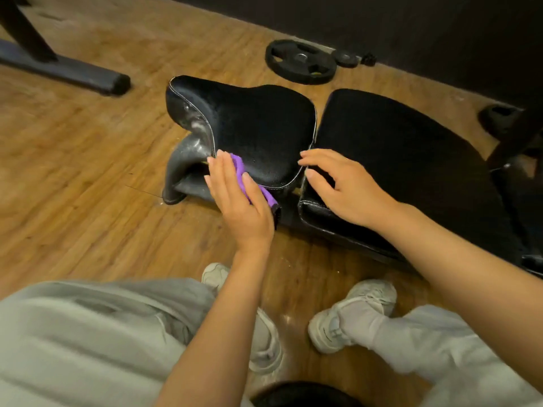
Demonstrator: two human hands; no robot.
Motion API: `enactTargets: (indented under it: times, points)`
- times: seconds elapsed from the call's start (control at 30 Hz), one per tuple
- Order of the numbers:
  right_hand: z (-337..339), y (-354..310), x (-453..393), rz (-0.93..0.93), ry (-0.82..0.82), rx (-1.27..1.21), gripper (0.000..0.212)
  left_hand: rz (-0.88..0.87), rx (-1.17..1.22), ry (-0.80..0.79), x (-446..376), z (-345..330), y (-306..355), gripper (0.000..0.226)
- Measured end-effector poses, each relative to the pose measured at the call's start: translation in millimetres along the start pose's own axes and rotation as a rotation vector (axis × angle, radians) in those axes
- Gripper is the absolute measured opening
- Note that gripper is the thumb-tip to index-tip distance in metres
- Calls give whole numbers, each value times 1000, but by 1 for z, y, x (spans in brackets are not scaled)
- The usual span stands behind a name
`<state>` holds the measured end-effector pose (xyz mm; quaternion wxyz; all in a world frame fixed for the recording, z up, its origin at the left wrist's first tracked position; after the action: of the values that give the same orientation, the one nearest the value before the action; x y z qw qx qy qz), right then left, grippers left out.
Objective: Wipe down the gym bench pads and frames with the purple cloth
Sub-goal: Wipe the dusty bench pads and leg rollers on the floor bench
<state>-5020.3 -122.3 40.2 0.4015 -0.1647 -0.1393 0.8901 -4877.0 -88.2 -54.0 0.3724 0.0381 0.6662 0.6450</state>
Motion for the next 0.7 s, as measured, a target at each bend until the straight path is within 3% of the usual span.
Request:
enactTargets:
  times: [0.2, 0.4, 0.47, 0.53, 0.67, 0.7]
  points:
    - [-29, -1, -69, 19, 11, -48, 32, 58, -142, 135, 0, -34, -3, 49]
    - [-35, 3, -84, 4, 43, -95, 33, -372, -280, -34, -3, -32, -17, 43]
    - [-36, 4, -82, 9, 28, -95, 36, -430, -257, -58, -13, -25, -18, 42]
    - [-36, 4, -81, 13, 25, -86, 37, -293, -169, -17, -24, -20, -15, 41]
    - [-36, 2, -80, -1, 36, -72, 38, 452, 198, 161, -53, -12, -20, 45]
    - [-36, 2, -80, 1, 35, -66, 38, 558, 215, 167, -54, -12, -20, 47]
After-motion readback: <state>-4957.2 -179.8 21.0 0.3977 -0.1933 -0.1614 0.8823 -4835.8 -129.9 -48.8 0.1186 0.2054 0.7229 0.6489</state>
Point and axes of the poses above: each hand's wrist, its own x-axis away from the middle knuckle, its own z-axis out of the back of the hand, y = z × x, the point moved 3 cm from there along -x, towards the middle knuckle, and after that the axes turned 9 degrees about z, right-handed, at the moved point
